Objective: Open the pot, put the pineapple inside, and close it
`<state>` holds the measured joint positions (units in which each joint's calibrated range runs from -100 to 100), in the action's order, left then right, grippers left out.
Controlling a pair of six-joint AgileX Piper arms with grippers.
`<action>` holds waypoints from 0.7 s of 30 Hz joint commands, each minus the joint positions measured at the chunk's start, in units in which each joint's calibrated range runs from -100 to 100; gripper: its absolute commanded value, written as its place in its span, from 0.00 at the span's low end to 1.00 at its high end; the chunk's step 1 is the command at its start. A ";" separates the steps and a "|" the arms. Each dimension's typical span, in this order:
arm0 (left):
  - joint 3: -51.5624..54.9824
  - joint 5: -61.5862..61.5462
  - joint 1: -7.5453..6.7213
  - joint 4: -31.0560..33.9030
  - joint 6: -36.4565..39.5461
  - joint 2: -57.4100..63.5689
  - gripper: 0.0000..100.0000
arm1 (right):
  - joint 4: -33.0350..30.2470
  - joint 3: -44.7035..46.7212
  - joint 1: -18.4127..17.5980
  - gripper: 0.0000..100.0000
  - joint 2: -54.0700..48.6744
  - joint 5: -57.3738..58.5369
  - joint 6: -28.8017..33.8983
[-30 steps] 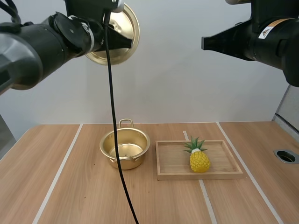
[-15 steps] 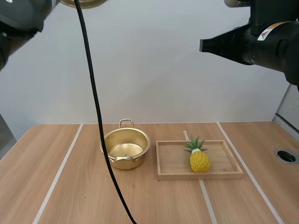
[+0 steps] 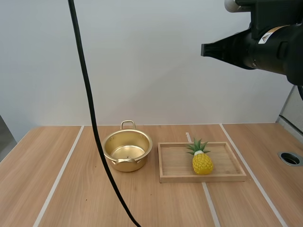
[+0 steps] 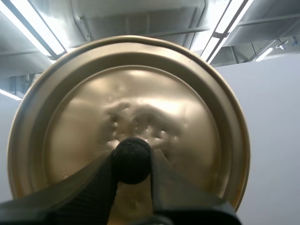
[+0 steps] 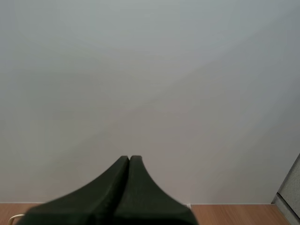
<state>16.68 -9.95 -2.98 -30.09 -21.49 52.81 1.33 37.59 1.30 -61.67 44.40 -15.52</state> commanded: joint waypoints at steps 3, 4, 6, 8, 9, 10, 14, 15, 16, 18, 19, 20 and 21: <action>-0.39 -0.23 -0.01 -0.99 0.80 1.46 0.00 | 0.78 -0.19 0.23 0.00 3.14 6.42 -0.54; -0.39 -0.23 -0.01 -0.99 0.80 1.78 0.00 | 1.34 -0.19 0.23 0.00 4.16 8.13 -0.54; -0.39 -0.23 -0.01 -0.99 0.80 2.18 0.00 | 2.35 -0.19 0.23 0.00 6.00 10.01 -0.54; -0.39 -0.77 -0.01 -0.99 0.80 2.35 0.00 | 3.50 -0.19 0.23 0.00 7.77 10.20 -0.54; -0.39 -0.97 -0.01 -0.99 0.80 2.49 0.00 | 3.50 -0.19 0.23 0.00 8.50 10.01 -0.54; -0.39 -1.70 -0.01 -0.99 0.80 2.49 0.00 | 3.50 -0.19 0.23 0.00 8.93 9.37 -1.00; -0.39 -6.43 -0.01 -0.99 0.80 2.49 0.00 | 4.51 -0.19 0.23 0.00 11.26 5.84 -7.33; -0.39 -7.42 -0.01 -0.99 0.87 2.49 0.00 | 5.07 -0.19 0.23 0.00 11.74 5.89 -8.65; -0.39 -8.01 -0.01 -0.99 0.87 2.49 0.00 | 5.59 -0.19 0.23 0.00 12.03 5.89 -9.42; -0.39 -8.18 -0.01 -0.99 0.87 2.49 0.00 | 5.95 -0.19 0.23 0.00 12.94 5.89 -9.69; -0.39 -8.18 -0.01 -0.99 0.87 2.49 0.00 | 5.96 -0.19 0.23 0.00 13.43 5.89 -9.69; -0.39 -8.18 -0.01 -0.99 0.87 2.49 0.00 | 5.96 -0.19 0.23 0.00 13.81 6.07 -9.69; -0.39 -8.18 -0.01 -0.99 0.87 2.49 0.00 | 6.06 -0.19 0.23 0.00 14.21 6.60 -9.69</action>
<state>16.64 -18.79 -2.98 -30.09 -21.12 55.03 6.84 37.59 1.30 -47.91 51.98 -24.37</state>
